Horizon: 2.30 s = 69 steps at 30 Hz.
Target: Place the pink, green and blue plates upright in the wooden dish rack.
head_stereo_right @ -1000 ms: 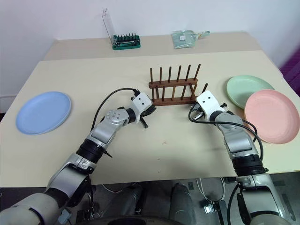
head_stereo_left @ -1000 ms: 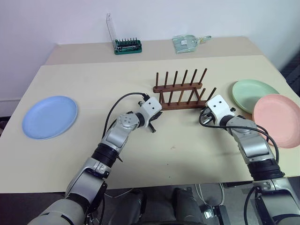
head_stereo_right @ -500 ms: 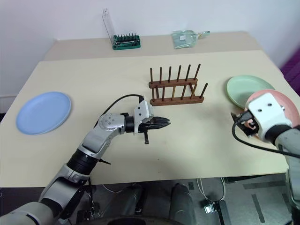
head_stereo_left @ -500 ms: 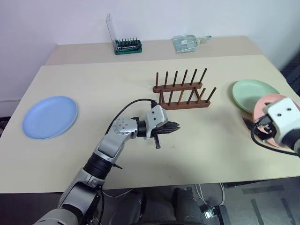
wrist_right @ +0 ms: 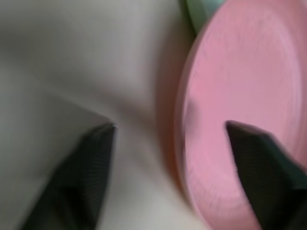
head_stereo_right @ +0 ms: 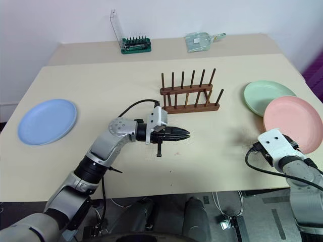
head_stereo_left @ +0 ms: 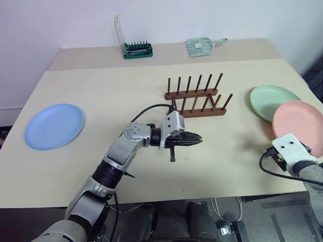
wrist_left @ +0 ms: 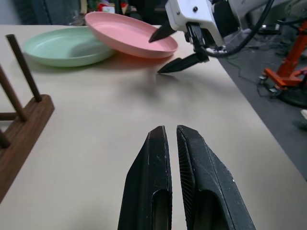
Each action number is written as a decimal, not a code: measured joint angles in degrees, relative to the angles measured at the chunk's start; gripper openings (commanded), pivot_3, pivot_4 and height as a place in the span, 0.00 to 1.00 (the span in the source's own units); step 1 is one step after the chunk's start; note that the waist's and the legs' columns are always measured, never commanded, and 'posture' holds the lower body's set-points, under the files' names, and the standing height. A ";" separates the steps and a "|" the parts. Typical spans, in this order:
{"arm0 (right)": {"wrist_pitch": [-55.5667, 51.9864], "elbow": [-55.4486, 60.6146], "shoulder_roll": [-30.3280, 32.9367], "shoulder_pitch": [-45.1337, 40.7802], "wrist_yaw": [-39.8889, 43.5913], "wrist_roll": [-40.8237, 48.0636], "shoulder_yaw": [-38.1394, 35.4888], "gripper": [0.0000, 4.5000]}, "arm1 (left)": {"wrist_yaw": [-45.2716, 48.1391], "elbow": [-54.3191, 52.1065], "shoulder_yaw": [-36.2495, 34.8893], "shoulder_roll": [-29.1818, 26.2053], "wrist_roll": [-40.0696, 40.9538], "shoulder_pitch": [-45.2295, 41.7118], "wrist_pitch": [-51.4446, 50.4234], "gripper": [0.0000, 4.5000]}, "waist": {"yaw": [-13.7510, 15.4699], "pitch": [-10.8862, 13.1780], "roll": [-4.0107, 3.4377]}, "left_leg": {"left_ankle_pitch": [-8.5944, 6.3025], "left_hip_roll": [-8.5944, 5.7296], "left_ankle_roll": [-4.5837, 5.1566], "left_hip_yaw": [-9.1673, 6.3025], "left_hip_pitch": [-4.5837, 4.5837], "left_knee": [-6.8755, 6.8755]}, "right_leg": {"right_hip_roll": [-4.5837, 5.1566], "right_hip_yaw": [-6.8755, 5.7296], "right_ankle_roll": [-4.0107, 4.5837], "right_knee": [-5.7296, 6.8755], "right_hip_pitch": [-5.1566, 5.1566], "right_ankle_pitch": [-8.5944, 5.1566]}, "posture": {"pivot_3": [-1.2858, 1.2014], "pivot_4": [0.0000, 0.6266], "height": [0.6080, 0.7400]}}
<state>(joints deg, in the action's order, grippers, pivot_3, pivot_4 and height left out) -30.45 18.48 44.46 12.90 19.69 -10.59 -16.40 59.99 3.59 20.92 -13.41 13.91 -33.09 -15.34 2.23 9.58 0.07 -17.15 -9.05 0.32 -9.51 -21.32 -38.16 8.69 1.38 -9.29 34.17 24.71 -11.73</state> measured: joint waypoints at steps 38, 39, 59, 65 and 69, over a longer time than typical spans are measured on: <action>-20.11 -12.72 3.33 -51.97 37.71 53.57 -2.86 0.01 | -6.23 -3.12 -7.89 -5.29 0.47 3.55 -1.27 0.08 | -0.15 0.07 0.04 | -0.08 0.00 0.12 -0.04 -0.15 0.01 | 0.05 -0.10 0.04 -0.08 0.12 0.01 | 0.52 0.24 1.00; -19.62 -14.67 3.91 -52.35 39.07 53.44 -1.85 0.01 | -6.47 -4.18 -7.97 -5.39 0.58 4.21 -1.84 0.08 | -0.22 0.07 0.04 | -0.07 0.02 0.12 0.01 -0.16 0.01 | 0.05 -0.08 0.04 -0.06 0.17 0.02 | 0.52 0.24 1.00; -14.16 -50.23 3.46 -70.60 52.60 46.21 8.03 0.01 | -7.74 -11.30 -8.63 -6.72 3.83 7.38 -7.14 0.08 | -0.15 0.06 0.02 | -0.07 0.03 0.11 0.07 -0.20 0.02 | 0.05 -0.05 0.04 -0.06 0.23 0.02 | 0.52 0.24 1.00; -13.36 -59.78 3.01 -72.61 55.42 43.53 8.07 0.01 | -8.07 -11.80 -8.63 -6.89 3.85 7.41 -7.16 0.08 | -0.20 0.06 0.01 | -0.07 0.03 0.10 0.07 -0.20 0.02 | 0.05 -0.05 0.04 -0.05 0.24 0.02 | 0.52 0.24 1.00; -12.35 -62.49 2.69 -72.91 56.99 42.33 8.03 0.14 | -8.33 -11.83 -8.63 -7.18 3.84 7.42 -7.15 0.08 | -0.38 0.06 0.01 | -0.07 0.03 0.10 0.07 -0.19 0.02 | 0.04 -0.04 0.04 -0.03 0.24 0.02 | 0.52 0.24 1.00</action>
<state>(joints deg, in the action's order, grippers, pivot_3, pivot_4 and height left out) -42.80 -44.01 47.15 -60.01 76.68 31.74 -8.37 51.67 -8.24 12.29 -20.59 17.75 -25.67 -22.49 1.85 9.63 0.07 -17.22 -9.02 0.42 -9.44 -21.51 -38.15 8.73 1.34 -9.25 34.13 24.96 -11.71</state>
